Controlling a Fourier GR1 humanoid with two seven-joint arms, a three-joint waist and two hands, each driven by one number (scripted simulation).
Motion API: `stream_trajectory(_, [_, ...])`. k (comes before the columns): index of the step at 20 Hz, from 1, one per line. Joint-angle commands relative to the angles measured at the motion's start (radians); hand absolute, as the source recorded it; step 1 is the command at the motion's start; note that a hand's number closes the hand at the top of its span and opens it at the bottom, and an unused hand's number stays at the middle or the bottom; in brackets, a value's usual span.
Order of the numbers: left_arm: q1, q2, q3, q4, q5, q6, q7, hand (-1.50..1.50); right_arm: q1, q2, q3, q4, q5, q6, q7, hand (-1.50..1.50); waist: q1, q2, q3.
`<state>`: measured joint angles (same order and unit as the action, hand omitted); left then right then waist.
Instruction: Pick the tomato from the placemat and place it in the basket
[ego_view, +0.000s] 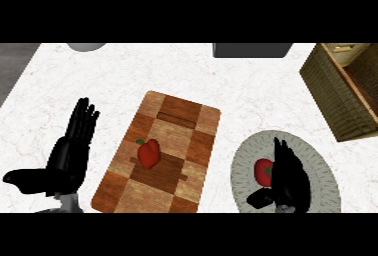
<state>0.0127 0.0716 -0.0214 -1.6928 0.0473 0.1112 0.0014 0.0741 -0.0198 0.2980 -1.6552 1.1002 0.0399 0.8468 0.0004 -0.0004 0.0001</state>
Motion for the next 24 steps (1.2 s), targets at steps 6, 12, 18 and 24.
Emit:
stream_trajectory(6, [0.024,-0.017,-0.01,-0.004,-0.013,-0.007,-0.006,0.0,-0.099,-0.008,0.034,0.103,0.019,0.094,-0.03,1.5,0.005,0.0,0.0])
stream_trajectory(12, [-0.073,0.013,0.067,0.067,0.022,-0.027,0.009,0.0,-0.07,-0.023,0.047,0.119,0.043,0.078,-0.074,1.5,-0.001,0.0,0.0])
stream_trajectory(18, [-0.057,-0.025,-0.014,0.014,-0.017,-0.018,-0.003,0.0,-0.421,-0.009,-0.341,0.348,-0.004,0.033,0.18,1.5,0.055,0.034,0.001])
stream_trajectory(24, [-0.086,-0.024,-0.04,0.003,-0.023,-0.032,0.013,0.0,-0.616,-0.111,-0.541,0.492,0.019,-0.028,0.331,1.5,0.115,0.064,0.004])
